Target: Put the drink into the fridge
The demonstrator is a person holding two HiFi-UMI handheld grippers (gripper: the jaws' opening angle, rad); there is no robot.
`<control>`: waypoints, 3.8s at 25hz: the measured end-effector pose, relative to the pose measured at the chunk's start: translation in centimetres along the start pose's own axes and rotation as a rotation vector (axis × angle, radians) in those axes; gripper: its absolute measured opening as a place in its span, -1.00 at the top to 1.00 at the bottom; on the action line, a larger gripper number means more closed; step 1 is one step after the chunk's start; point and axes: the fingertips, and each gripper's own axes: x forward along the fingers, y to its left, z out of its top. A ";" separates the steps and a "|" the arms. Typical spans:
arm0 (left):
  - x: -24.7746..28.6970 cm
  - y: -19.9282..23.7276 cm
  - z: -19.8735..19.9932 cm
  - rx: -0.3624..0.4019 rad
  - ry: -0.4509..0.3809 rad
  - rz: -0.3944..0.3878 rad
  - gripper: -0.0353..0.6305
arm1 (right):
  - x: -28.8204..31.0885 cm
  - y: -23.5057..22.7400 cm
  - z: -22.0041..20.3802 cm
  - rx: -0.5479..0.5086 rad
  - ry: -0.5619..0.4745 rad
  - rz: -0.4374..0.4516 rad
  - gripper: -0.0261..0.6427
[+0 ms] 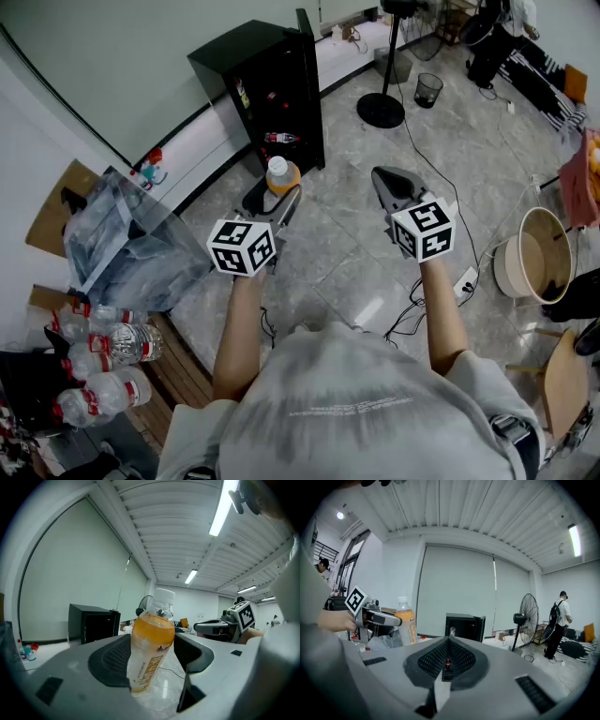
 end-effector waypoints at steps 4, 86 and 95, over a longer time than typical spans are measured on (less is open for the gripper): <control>1.2 -0.9 -0.2 -0.001 0.003 0.010 0.03 | -0.2 -1.4 -0.4 0.009 -0.008 0.022 0.92; 51.9 49.5 -10.2 -0.224 -0.056 0.420 0.03 | 56.2 -32.5 -12.7 0.052 0.200 0.151 0.92; 55.0 52.8 -11.0 -0.139 -0.060 0.408 0.04 | 58.6 -32.6 -15.1 0.056 0.194 0.130 0.92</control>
